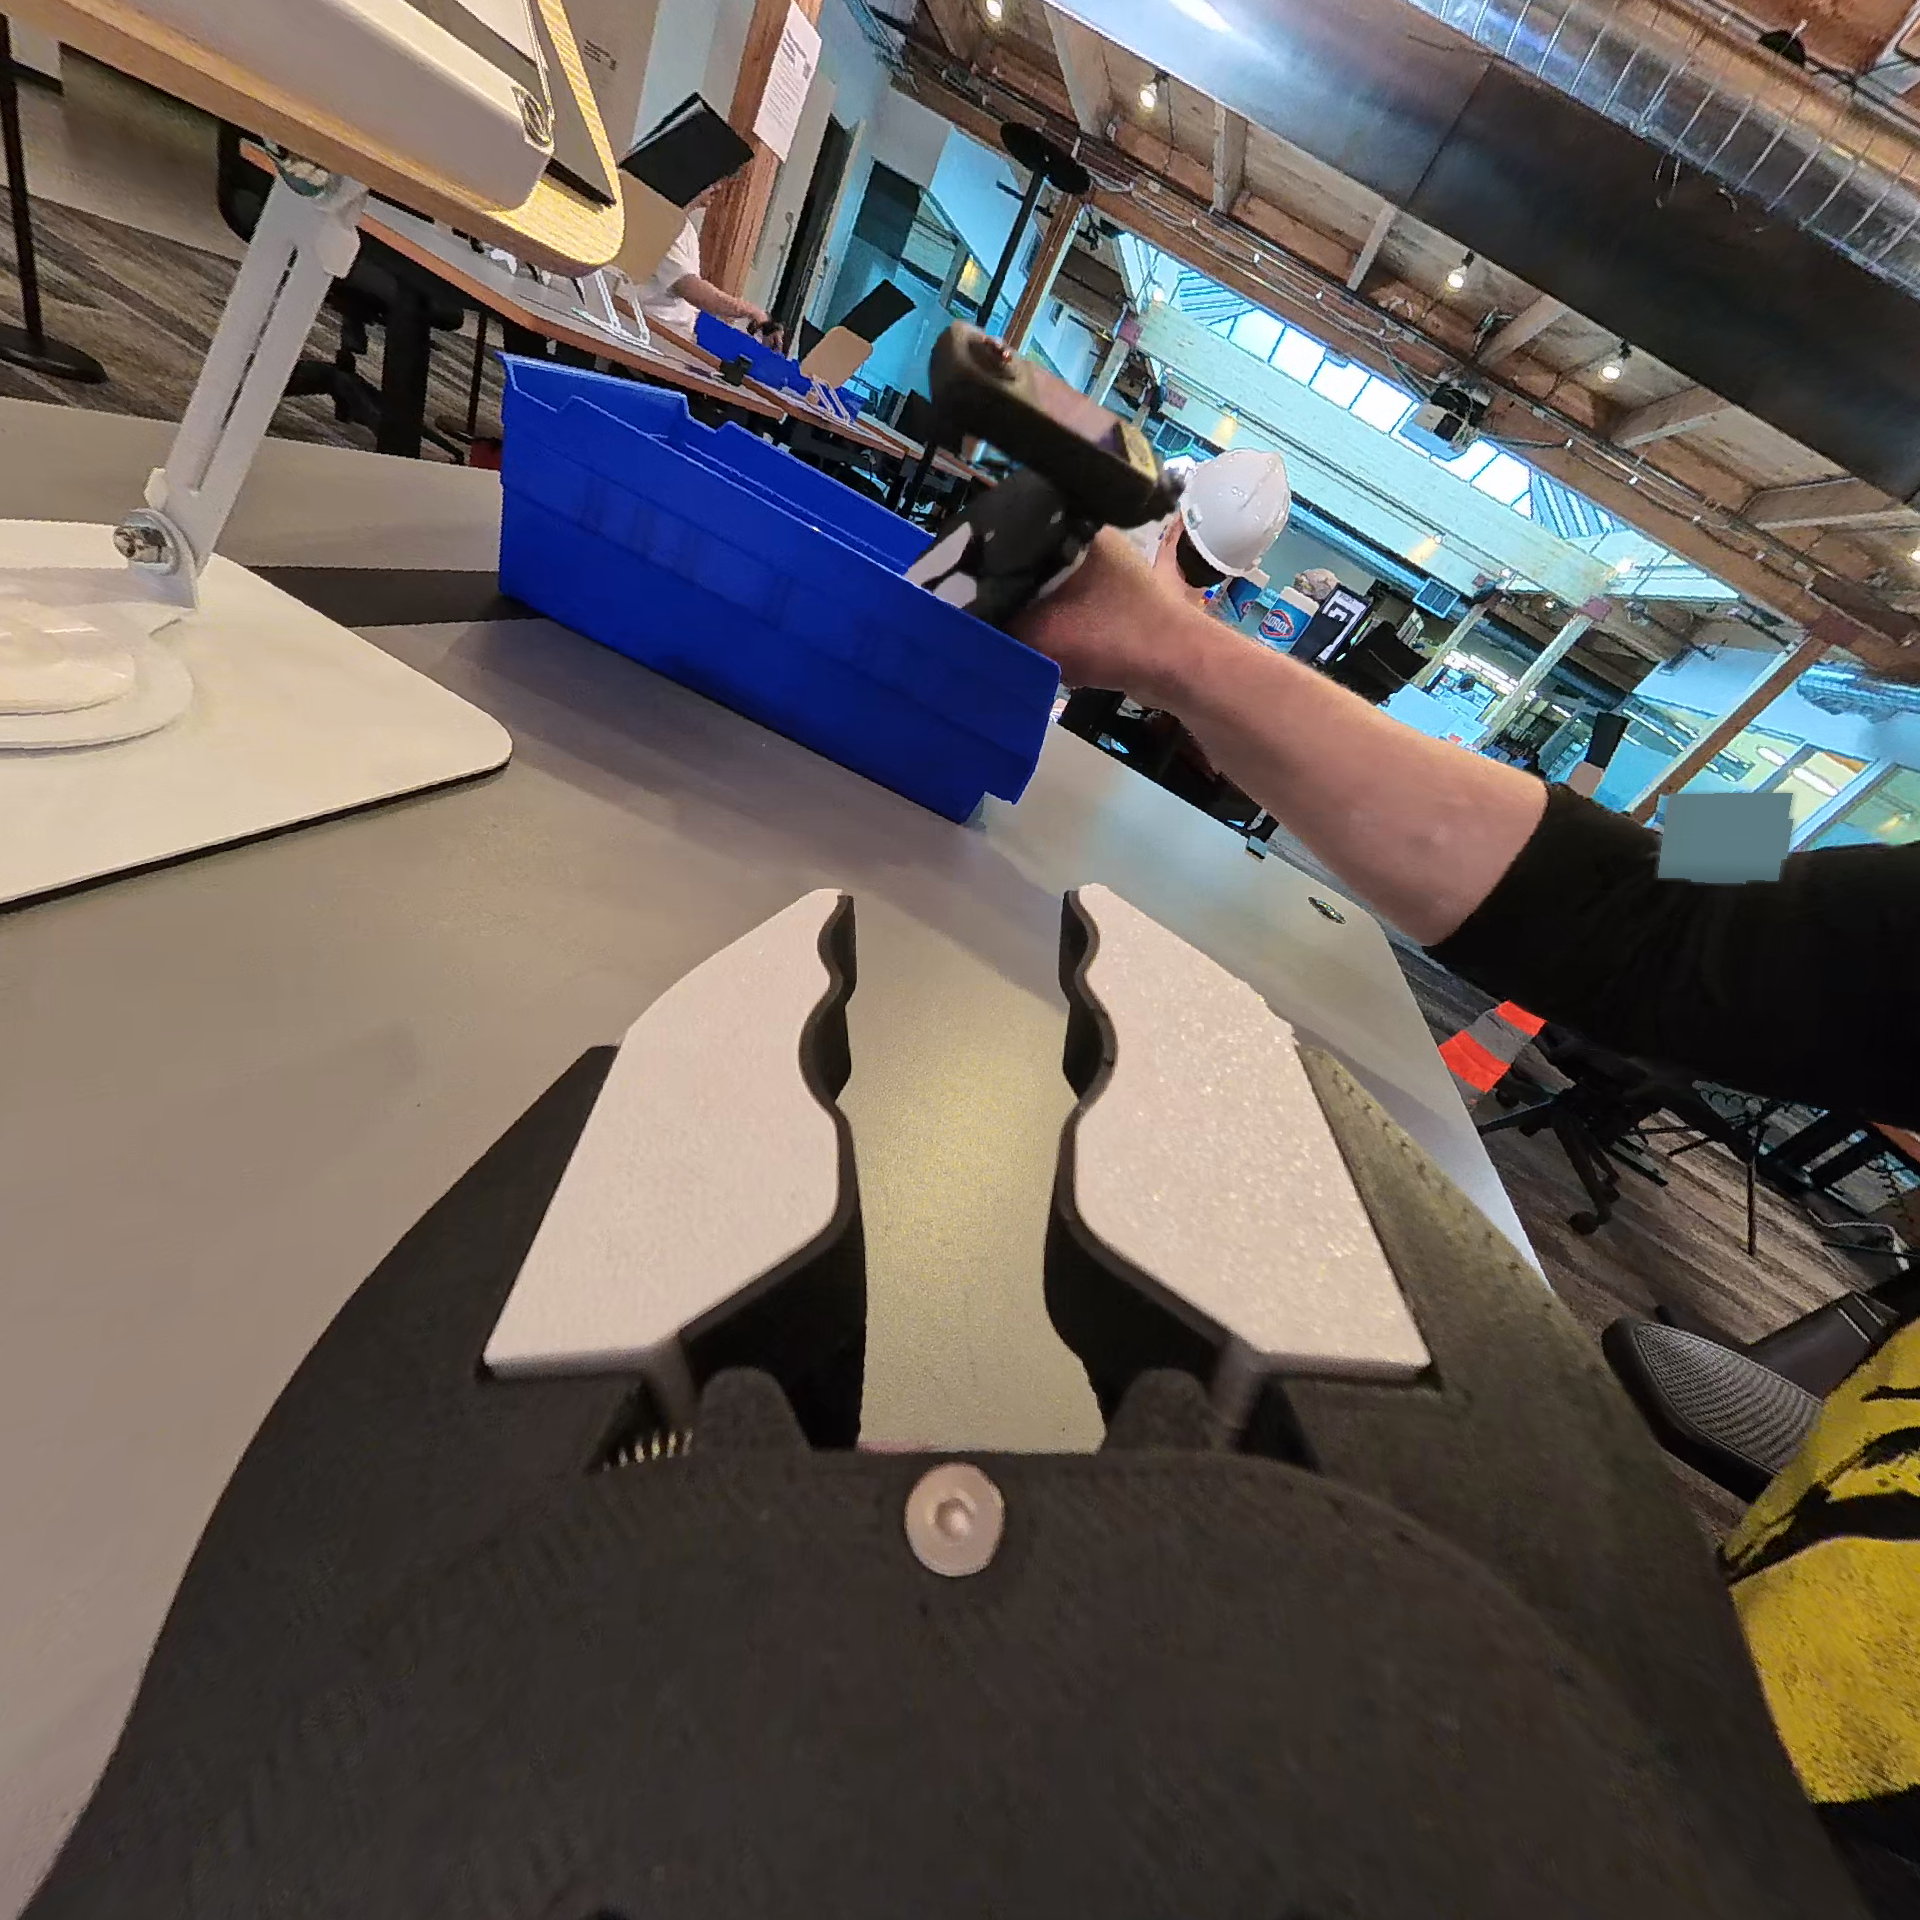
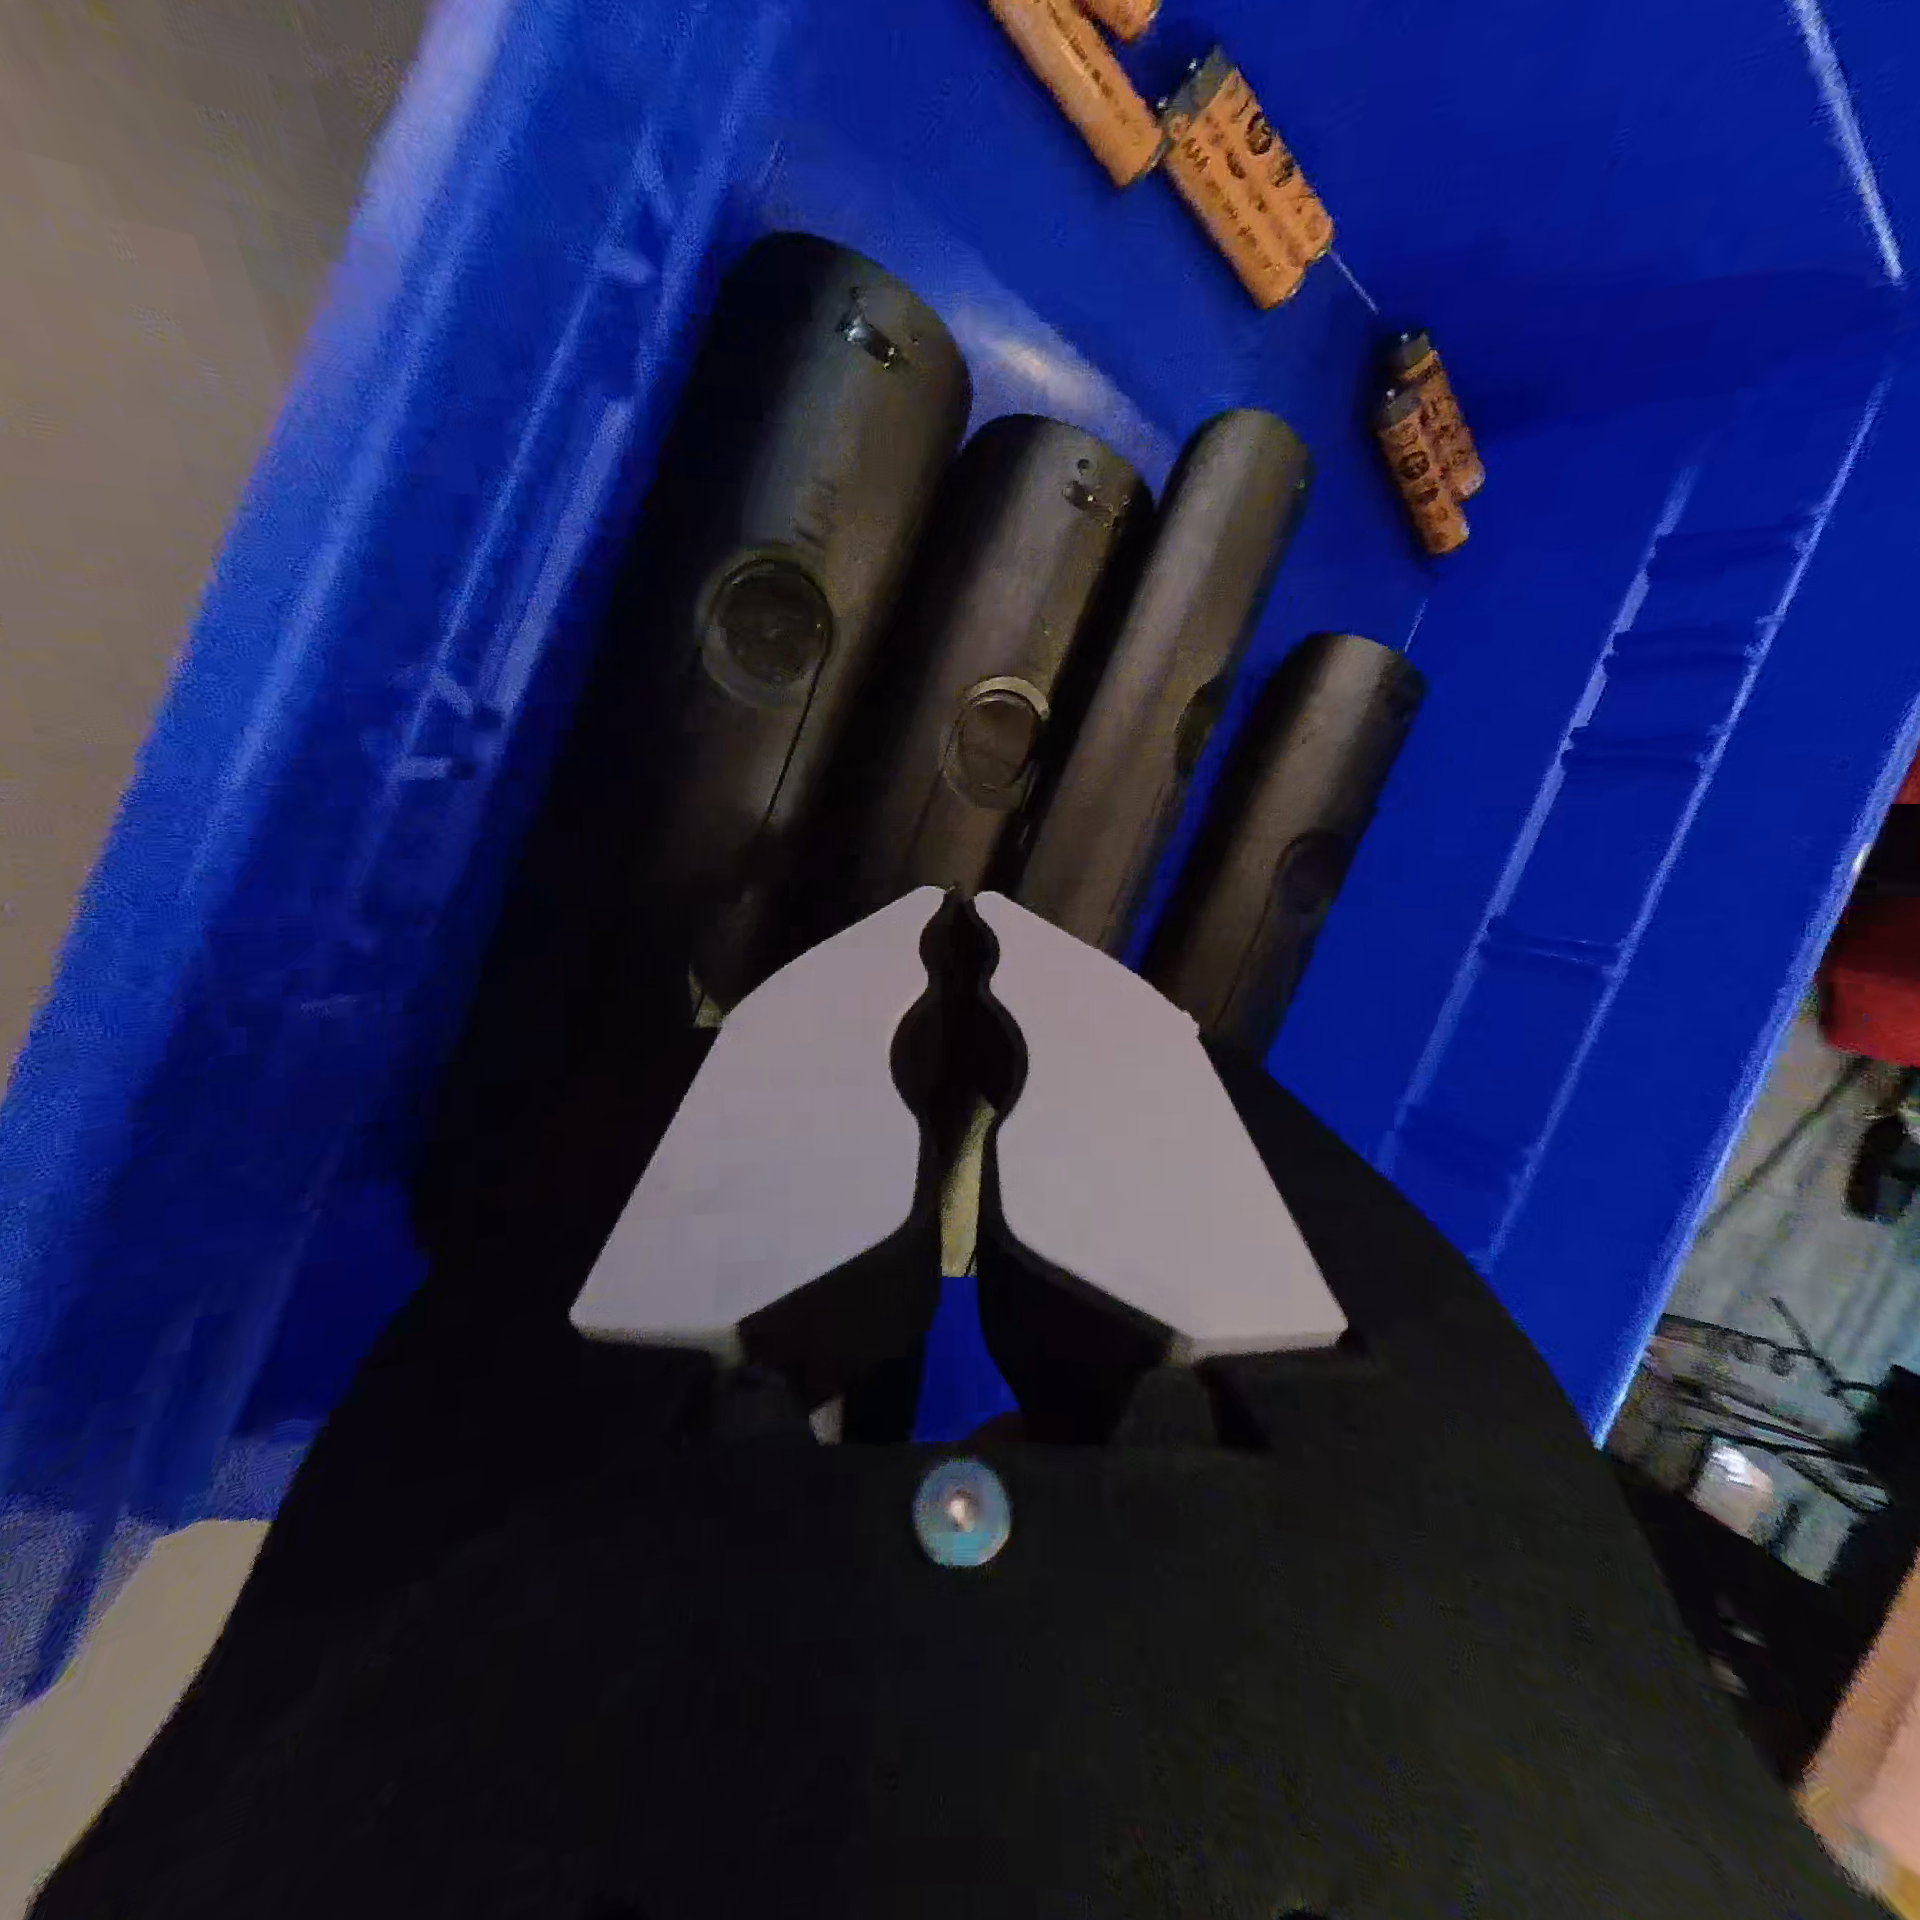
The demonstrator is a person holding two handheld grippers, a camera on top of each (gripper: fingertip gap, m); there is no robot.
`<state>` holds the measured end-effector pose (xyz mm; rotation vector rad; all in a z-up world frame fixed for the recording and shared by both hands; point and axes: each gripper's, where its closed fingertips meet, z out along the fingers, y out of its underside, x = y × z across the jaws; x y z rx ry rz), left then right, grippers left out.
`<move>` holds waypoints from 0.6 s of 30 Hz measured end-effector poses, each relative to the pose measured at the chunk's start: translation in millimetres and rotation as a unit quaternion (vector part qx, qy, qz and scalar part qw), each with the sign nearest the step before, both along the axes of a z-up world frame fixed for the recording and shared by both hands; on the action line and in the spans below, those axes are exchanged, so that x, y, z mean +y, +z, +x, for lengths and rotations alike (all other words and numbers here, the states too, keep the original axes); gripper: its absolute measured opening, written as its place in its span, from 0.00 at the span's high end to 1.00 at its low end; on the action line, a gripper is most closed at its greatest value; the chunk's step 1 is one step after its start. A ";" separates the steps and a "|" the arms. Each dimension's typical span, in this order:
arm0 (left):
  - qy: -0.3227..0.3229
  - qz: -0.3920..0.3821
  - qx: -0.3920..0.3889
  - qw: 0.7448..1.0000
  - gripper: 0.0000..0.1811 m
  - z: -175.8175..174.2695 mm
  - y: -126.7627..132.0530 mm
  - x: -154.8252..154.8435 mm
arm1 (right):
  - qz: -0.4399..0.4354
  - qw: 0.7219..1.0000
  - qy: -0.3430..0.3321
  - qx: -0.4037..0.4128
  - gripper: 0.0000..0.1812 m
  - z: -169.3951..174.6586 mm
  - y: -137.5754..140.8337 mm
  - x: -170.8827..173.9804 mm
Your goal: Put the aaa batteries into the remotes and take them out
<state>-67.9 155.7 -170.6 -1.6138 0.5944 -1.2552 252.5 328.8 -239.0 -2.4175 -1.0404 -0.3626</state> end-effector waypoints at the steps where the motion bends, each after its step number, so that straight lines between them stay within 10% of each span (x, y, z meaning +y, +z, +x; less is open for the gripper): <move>1: 0.001 0.000 -0.001 1.000 0.79 -0.4 0.2 0.0 | 0.013 0.999 -0.012 0.027 0.98 0.5 7.9 3.1; 18: 0.002 0.002 0.003 1.000 0.78 1.1 -0.1 0.2 | -0.009 0.996 -0.072 0.057 1.00 27.1 -6.4 32.7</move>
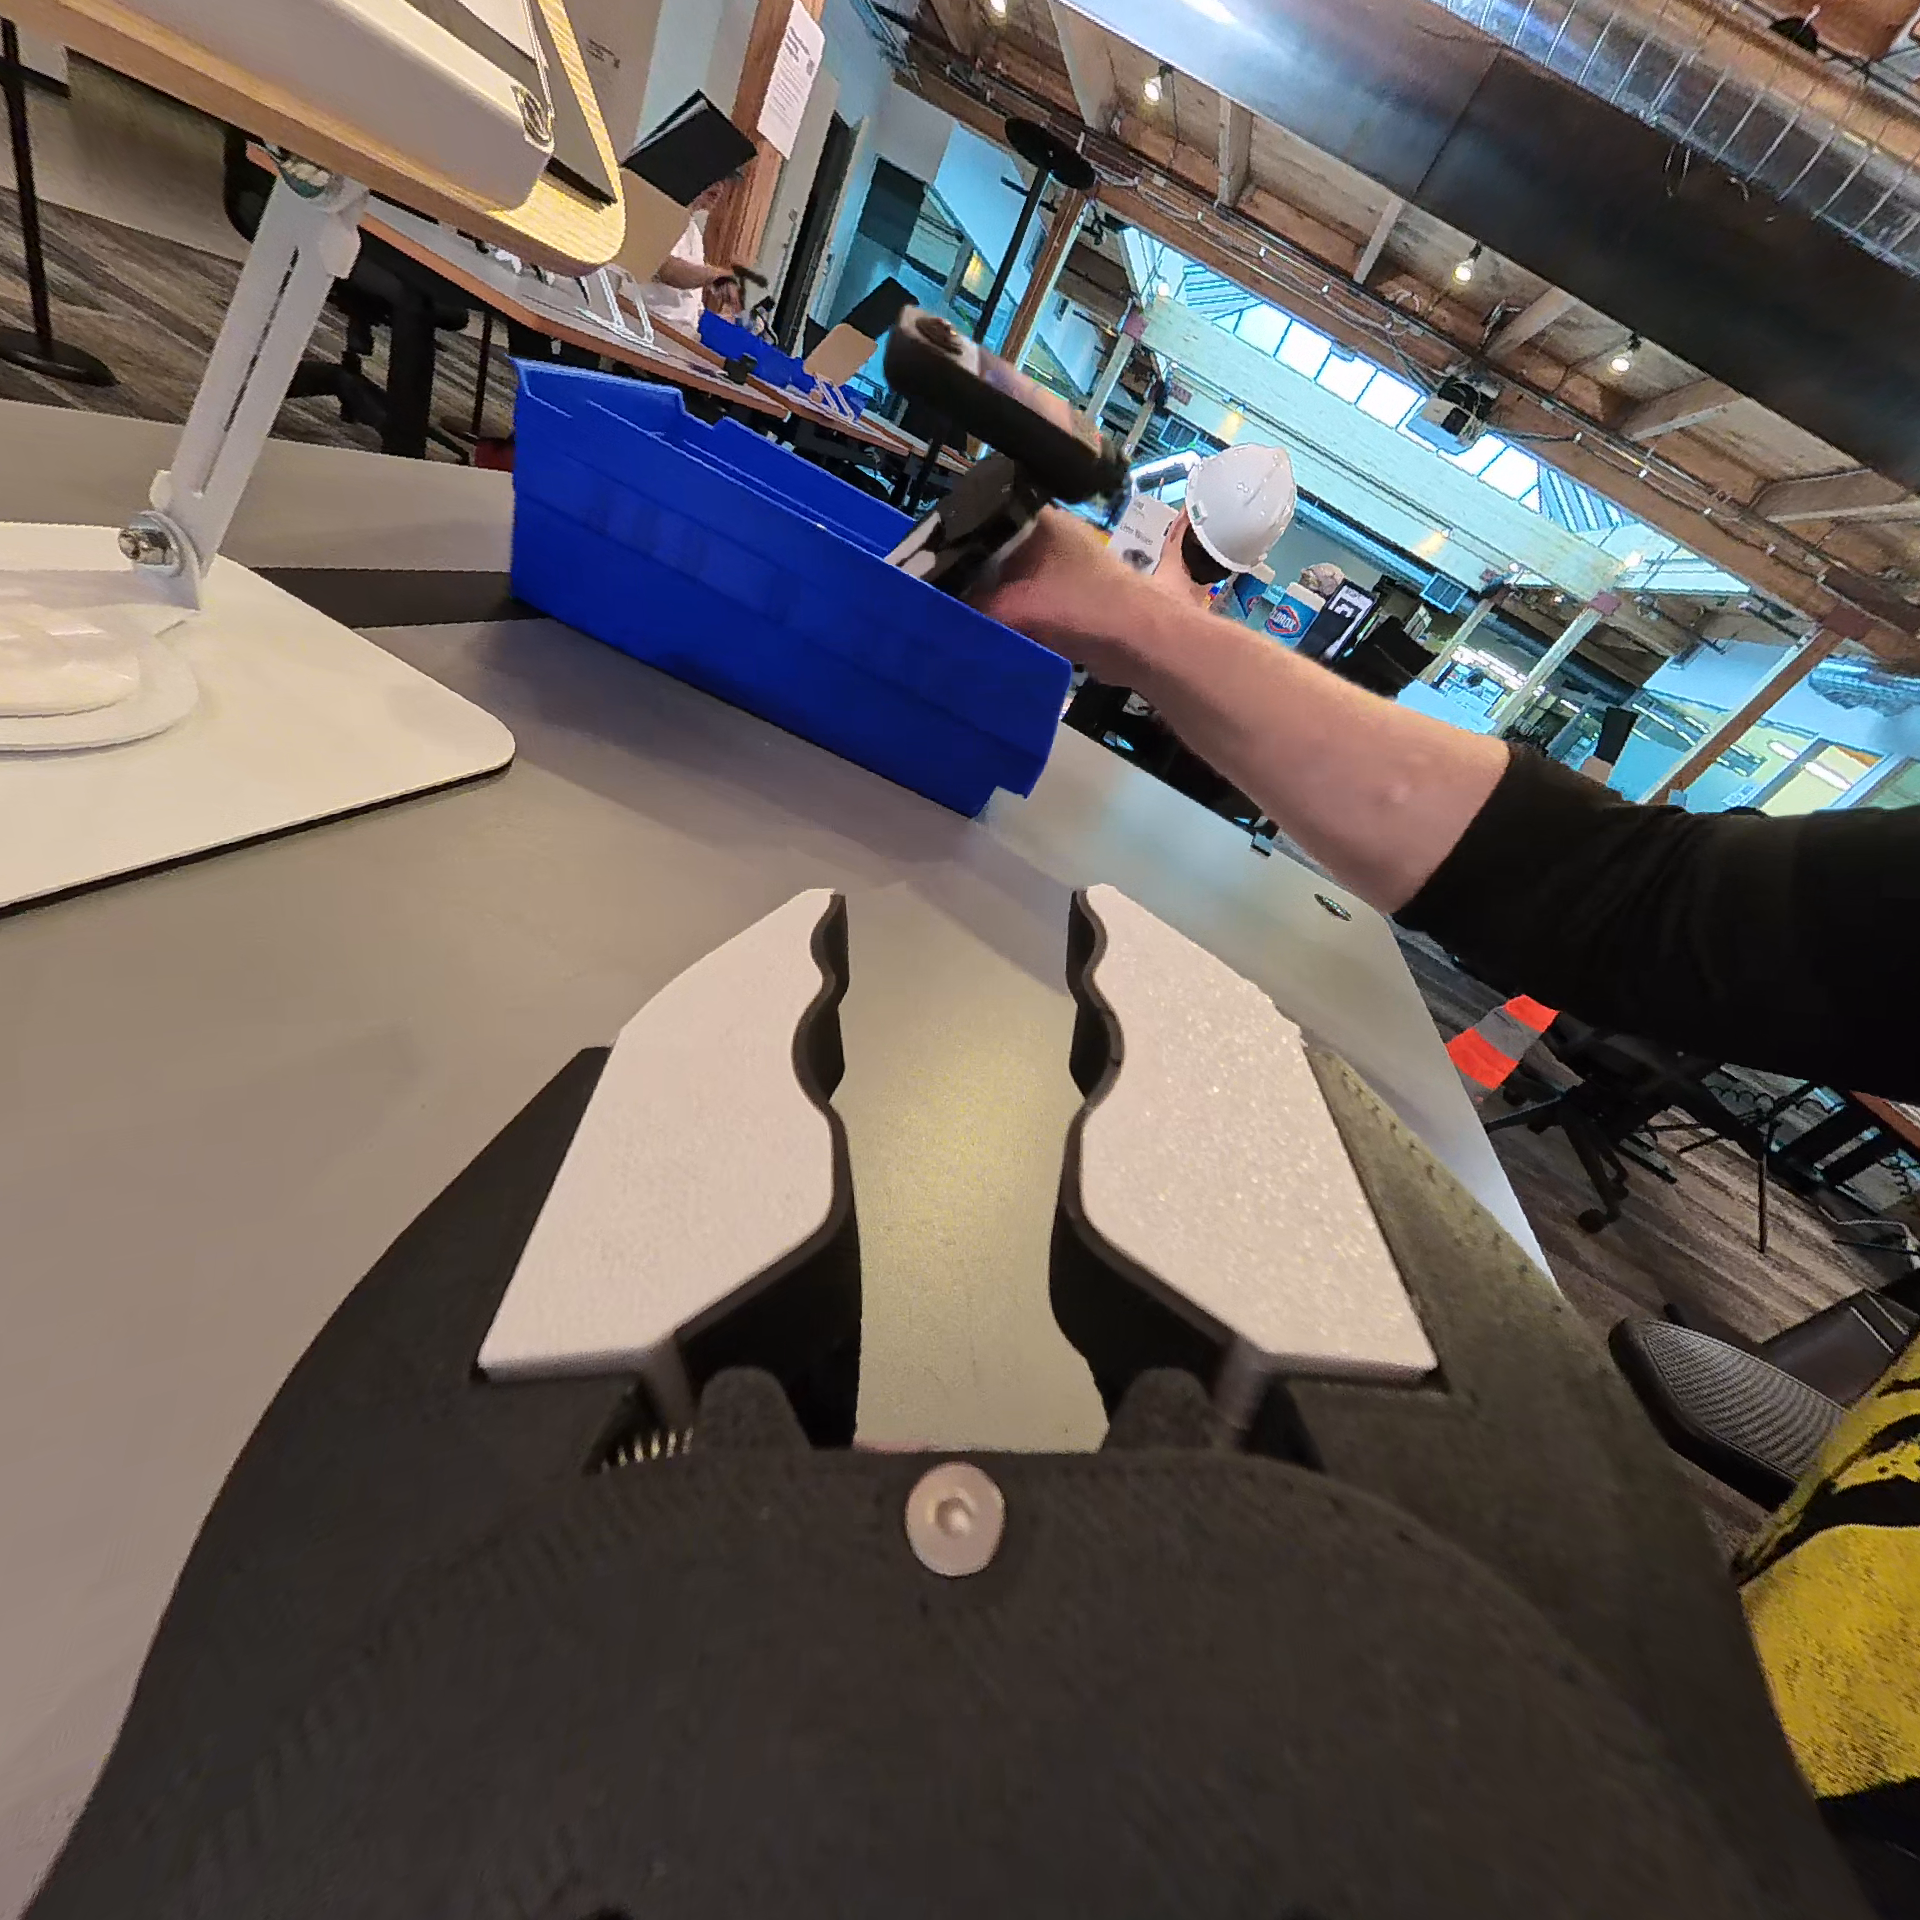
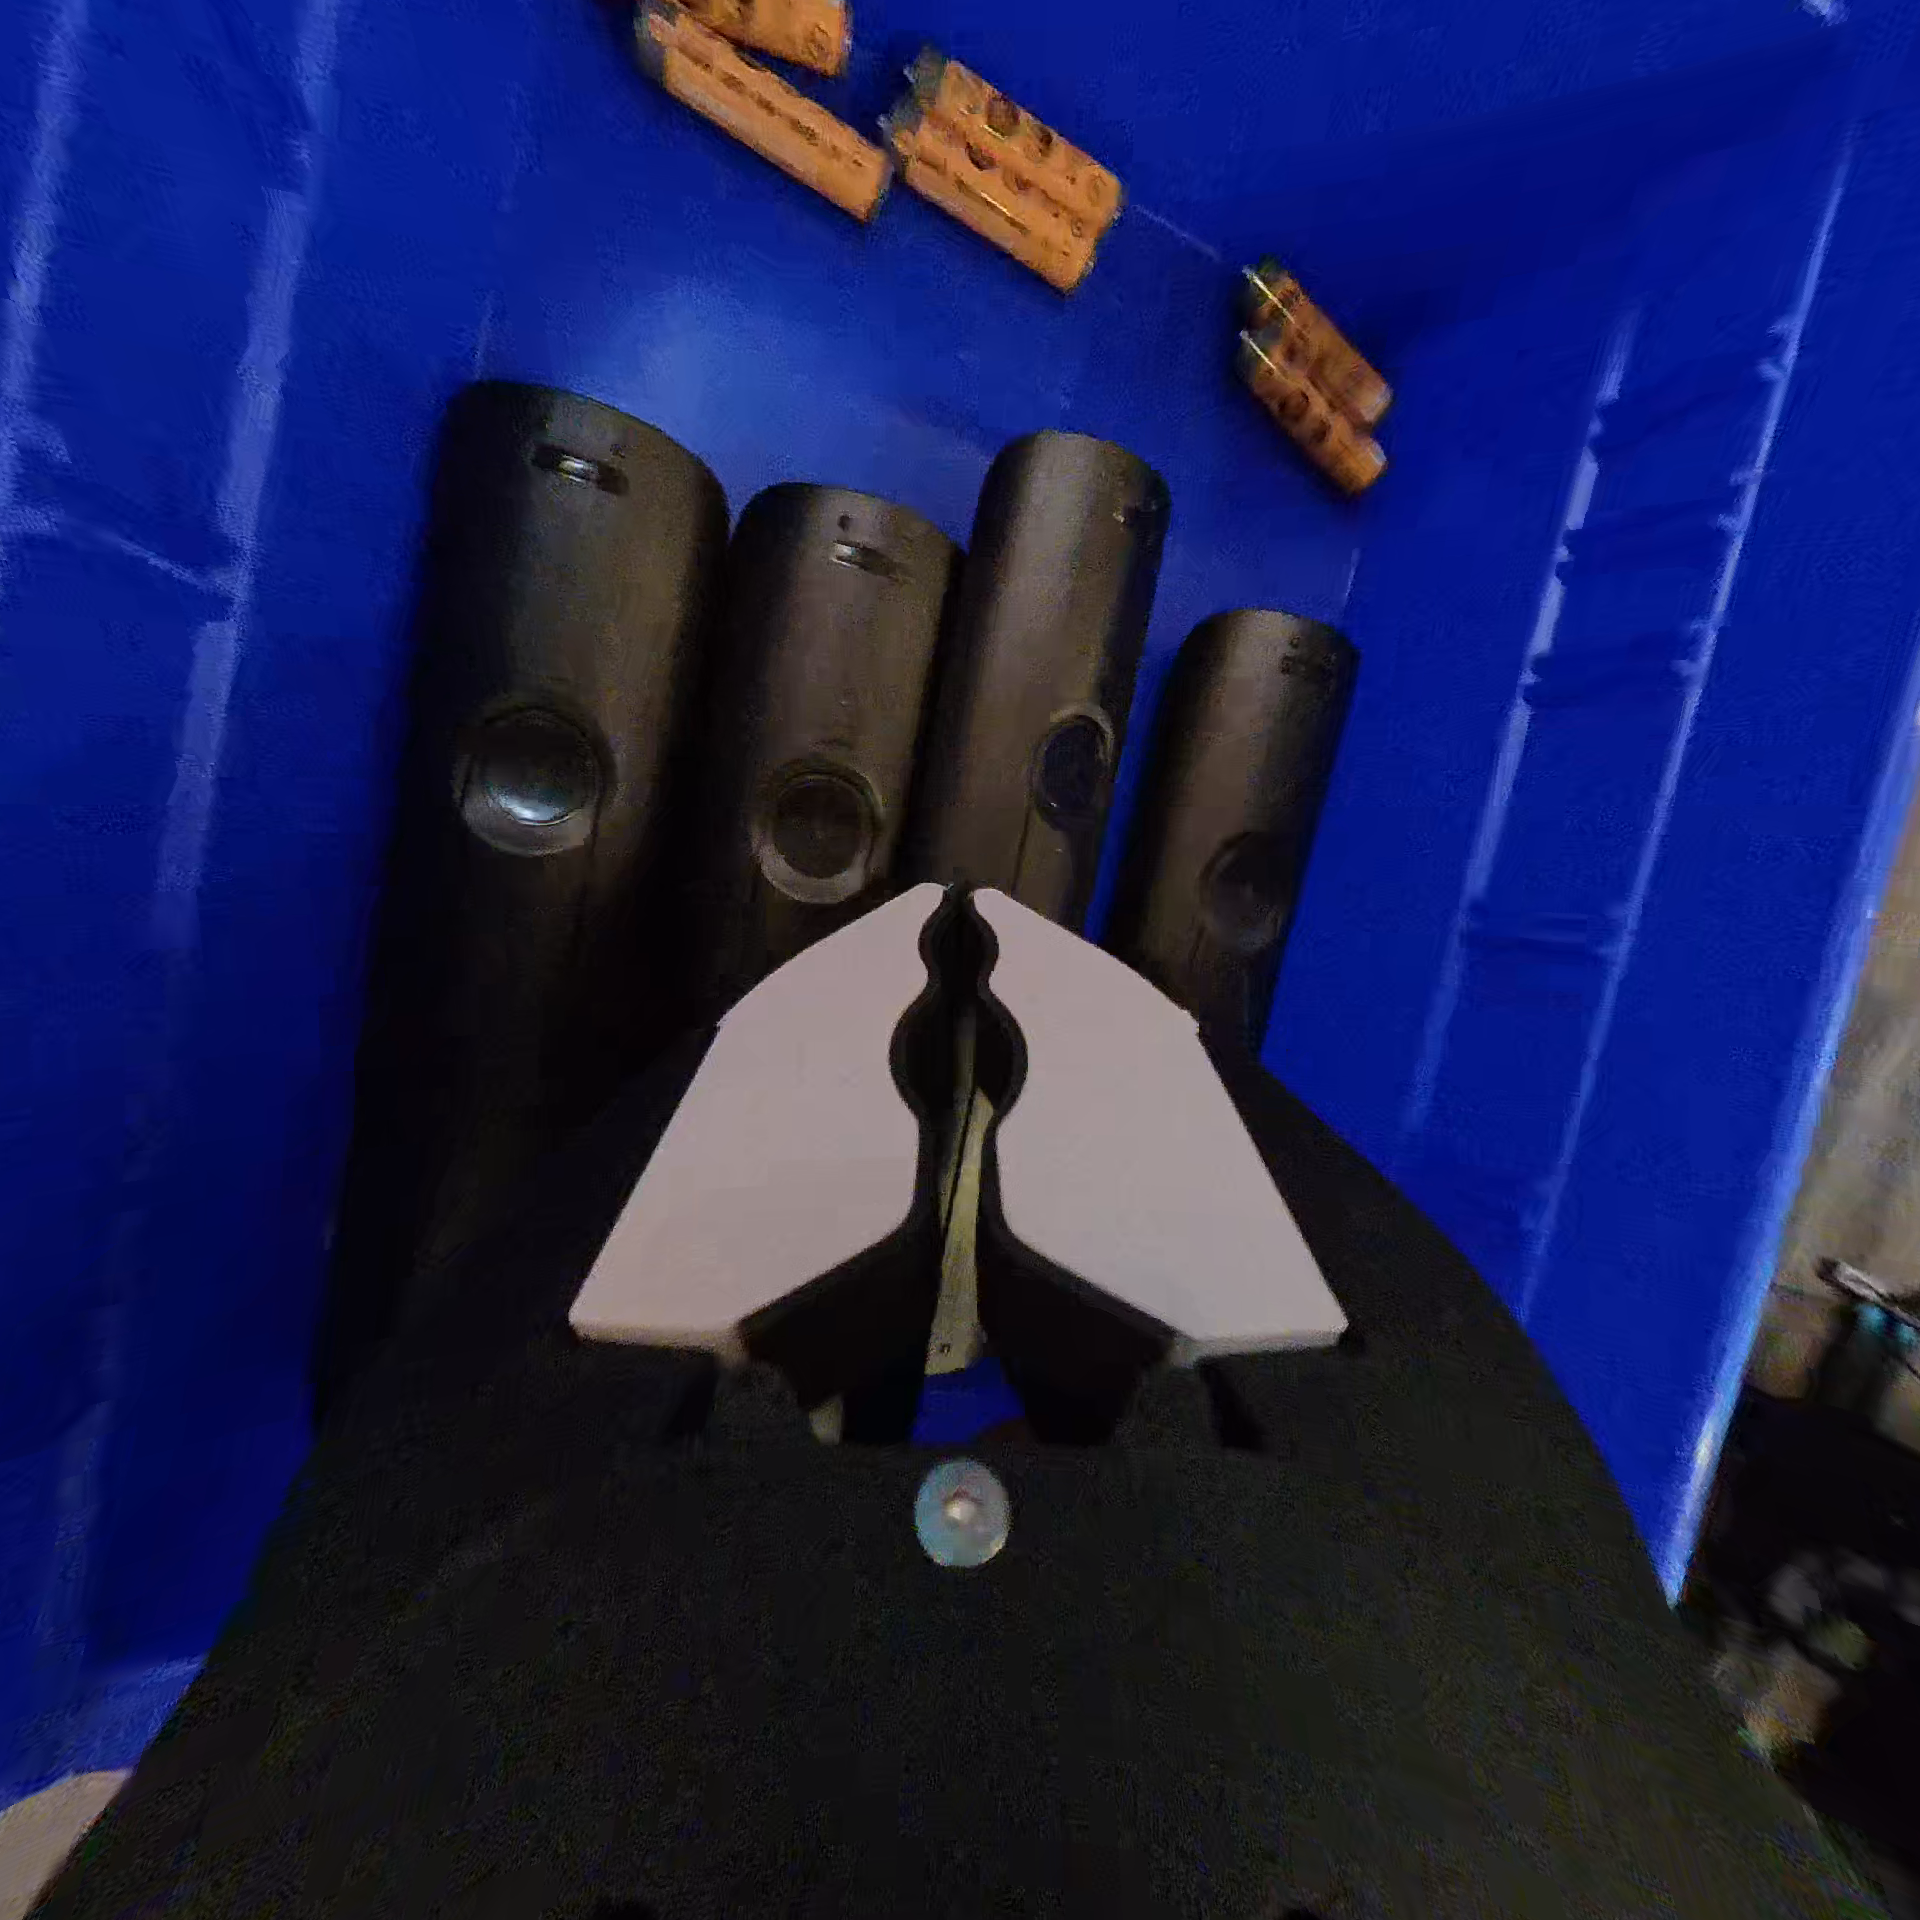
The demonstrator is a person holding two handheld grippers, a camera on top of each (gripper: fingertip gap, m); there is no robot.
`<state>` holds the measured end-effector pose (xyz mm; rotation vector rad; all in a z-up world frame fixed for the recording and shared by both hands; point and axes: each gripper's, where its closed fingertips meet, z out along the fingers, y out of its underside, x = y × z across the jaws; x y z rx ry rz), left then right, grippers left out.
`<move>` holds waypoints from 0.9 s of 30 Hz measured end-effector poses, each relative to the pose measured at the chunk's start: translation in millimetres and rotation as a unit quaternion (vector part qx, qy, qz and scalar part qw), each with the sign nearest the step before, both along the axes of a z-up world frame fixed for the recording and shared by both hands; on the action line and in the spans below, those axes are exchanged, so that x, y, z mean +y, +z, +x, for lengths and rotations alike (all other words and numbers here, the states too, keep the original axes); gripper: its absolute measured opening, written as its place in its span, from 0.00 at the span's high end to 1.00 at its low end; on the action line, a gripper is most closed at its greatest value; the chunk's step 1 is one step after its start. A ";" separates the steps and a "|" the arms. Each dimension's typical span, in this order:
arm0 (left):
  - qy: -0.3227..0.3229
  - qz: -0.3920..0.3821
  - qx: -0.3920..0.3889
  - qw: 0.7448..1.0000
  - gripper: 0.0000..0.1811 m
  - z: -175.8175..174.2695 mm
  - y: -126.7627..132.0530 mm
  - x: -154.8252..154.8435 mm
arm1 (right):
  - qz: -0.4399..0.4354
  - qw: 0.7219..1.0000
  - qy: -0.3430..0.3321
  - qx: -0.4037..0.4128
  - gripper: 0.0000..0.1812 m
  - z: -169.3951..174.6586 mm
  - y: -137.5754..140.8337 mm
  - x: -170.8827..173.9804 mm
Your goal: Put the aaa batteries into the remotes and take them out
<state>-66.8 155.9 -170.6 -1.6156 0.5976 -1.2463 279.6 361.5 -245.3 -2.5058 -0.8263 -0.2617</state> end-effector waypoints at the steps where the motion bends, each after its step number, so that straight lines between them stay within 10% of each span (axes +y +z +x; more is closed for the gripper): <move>1: 0.001 0.000 0.000 1.000 0.78 -0.2 0.1 0.0 | -0.013 1.000 -0.008 -0.020 1.00 4.4 0.5 -0.3; 7: 0.021 0.025 0.017 0.999 0.73 -8.4 8.9 0.6 | 0.071 0.997 -0.001 -0.031 1.00 17.8 38.1 6.4; 14: 0.189 0.114 0.080 0.972 0.61 -82.5 62.5 13.0 | 0.178 0.983 -0.009 -0.049 0.75 58.0 76.9 -13.4; 20: 0.429 0.149 0.253 0.854 0.50 -235.2 95.9 15.5 | 0.220 0.971 -0.072 -0.065 0.70 123.5 91.3 -21.5; 27: 0.570 0.020 0.344 0.746 0.41 -392.2 58.3 0.2 | 0.159 0.976 -0.127 0.077 0.59 152.4 56.5 -21.4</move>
